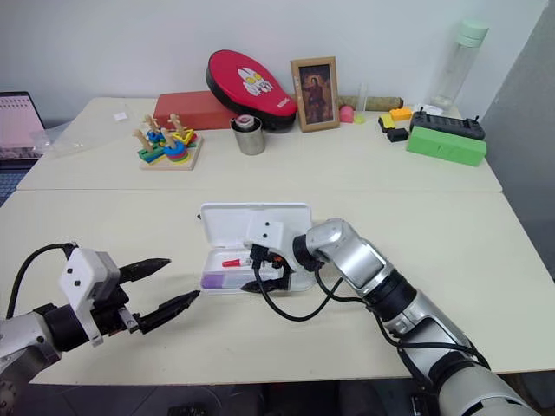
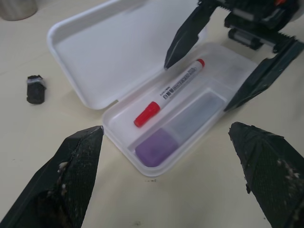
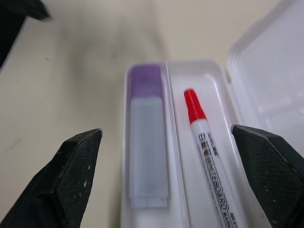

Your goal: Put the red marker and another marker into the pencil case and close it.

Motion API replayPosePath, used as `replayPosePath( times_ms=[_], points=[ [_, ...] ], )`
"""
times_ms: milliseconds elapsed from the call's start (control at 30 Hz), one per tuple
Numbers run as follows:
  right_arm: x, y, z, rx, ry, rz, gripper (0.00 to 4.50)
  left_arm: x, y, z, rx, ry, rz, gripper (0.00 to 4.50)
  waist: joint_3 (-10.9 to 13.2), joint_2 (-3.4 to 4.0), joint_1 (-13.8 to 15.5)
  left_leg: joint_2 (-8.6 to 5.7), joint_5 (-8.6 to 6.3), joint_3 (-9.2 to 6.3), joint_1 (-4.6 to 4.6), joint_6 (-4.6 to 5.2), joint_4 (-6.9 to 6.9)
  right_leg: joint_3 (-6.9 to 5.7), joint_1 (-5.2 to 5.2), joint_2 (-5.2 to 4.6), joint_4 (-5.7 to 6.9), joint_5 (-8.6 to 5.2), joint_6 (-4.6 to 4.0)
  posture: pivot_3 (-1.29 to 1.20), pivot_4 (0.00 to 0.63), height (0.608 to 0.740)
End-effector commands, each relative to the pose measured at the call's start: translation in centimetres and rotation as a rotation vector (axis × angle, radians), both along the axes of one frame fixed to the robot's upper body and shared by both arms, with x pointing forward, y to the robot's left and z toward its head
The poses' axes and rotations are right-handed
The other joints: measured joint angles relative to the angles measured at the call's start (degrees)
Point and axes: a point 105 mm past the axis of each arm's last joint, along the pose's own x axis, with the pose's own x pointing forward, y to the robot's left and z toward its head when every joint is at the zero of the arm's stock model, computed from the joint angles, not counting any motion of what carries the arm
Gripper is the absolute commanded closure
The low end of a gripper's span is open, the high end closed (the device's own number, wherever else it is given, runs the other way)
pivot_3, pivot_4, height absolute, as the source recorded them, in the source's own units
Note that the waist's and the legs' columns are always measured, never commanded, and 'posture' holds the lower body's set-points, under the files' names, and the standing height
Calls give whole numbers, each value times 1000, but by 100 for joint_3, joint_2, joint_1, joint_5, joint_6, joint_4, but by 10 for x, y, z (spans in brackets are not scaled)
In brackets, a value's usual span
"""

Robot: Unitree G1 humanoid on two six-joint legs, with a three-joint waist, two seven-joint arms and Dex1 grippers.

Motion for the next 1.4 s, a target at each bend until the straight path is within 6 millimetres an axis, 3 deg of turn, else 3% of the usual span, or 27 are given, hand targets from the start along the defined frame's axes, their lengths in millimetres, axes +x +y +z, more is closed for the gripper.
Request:
replayPosePath(
  times_ms=[33,100,200,367,600,733,1100,1400],
  points=[
    [-20,-3,66,242,-16,118,8,27,31,20,-39,-92,200,0,-1,-1,5,0,0,-2,0,0,1,-1,1,0,1,0,0,0,150,740],
    [-27,-9,94,361,-1,152,8,42,49,27,-47,-119,303,0,0,-1,16,0,0,-7,0,0,2,-5,2,2,5,1,1,0,150,740],
    [-14,-19,134,510,-26,76,8,66,67,30,-68,-106,387,0,0,-1,12,0,0,-8,1,0,3,-4,6,3,2,2,2,0,150,740],
    [20,-29,162,605,-104,-123,8,97,61,13,-13,-34,313,0,0,-2,15,1,1,-12,0,0,2,-9,2,7,5,3,0,0,150,740],
    [31,-37,165,623,-129,-201,8,141,48,-15,59,47,251,0,1,0,16,1,1,-12,-6,-1,-7,-13,-3,8,6,16,-23,0,150,740],
    [31,-40,163,622,-134,-220,8,159,38,-22,65,59,208,0,1,0,15,1,1,-12,-6,0,-6,-14,-2,8,6,16,-23,0,150,740],
    [30,-41,153,590,-134,-226,8,185,18,-39,48,100,210,0,0,0,9,0,2,-14,-6,0,0,-15,-2,7,23,16,-23,0,150,740],
    [30,-41,150,588,-135,-226,0,181,12,-48,18,126,226,1559,0,0,7,-1,4,-18,-2,-2,8,-16,-2,7,47,16,-23,0,150,740]
  ],
)
